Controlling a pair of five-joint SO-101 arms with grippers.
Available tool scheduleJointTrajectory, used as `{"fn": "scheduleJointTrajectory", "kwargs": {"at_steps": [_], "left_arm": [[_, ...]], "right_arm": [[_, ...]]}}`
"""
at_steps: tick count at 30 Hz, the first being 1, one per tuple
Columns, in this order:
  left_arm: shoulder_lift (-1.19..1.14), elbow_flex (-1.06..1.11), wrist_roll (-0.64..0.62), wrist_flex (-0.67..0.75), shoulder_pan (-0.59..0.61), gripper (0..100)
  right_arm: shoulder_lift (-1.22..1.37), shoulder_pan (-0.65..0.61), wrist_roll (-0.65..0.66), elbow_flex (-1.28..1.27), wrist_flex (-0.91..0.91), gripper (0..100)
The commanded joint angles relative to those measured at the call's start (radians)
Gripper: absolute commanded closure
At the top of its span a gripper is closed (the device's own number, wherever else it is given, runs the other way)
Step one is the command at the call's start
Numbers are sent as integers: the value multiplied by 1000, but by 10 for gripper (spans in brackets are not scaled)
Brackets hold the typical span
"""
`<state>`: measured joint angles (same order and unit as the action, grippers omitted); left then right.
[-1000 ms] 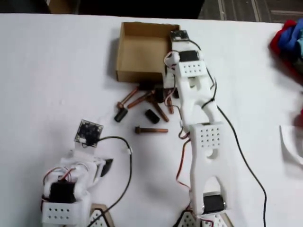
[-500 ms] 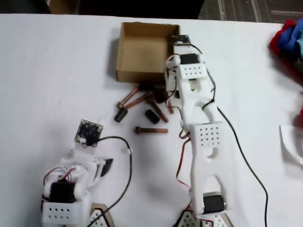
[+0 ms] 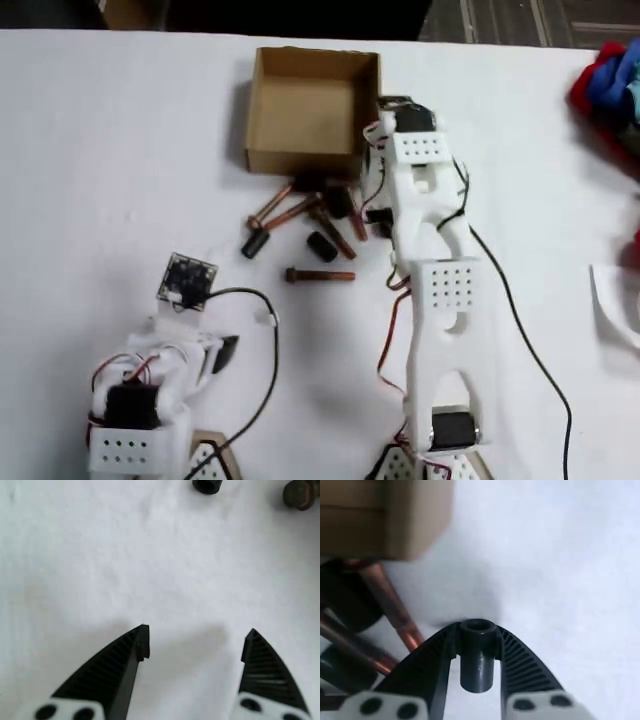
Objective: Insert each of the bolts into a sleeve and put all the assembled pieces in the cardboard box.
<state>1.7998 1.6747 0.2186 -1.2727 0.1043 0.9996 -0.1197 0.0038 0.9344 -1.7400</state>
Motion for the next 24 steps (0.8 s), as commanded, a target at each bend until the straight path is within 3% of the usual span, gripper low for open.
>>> {"fn": "scheduleJointTrajectory", "kwargs": {"at_steps": [1,6,12,18,24], "left_arm": [[11,21,12,40,0,688],[11,21,3,218,-2,691],[11,21,12,374,17,691],[6,-24,6,505,83,691],[-104,-156,8,411,32,692]], "right_arm": [[-177,101,83,-164,-30,978],[-447,262,221,-595,33,977],[-951,400,456,-1224,308,977],[-1432,337,476,-1746,578,978],[-1719,211,396,-1984,687,978]]}}
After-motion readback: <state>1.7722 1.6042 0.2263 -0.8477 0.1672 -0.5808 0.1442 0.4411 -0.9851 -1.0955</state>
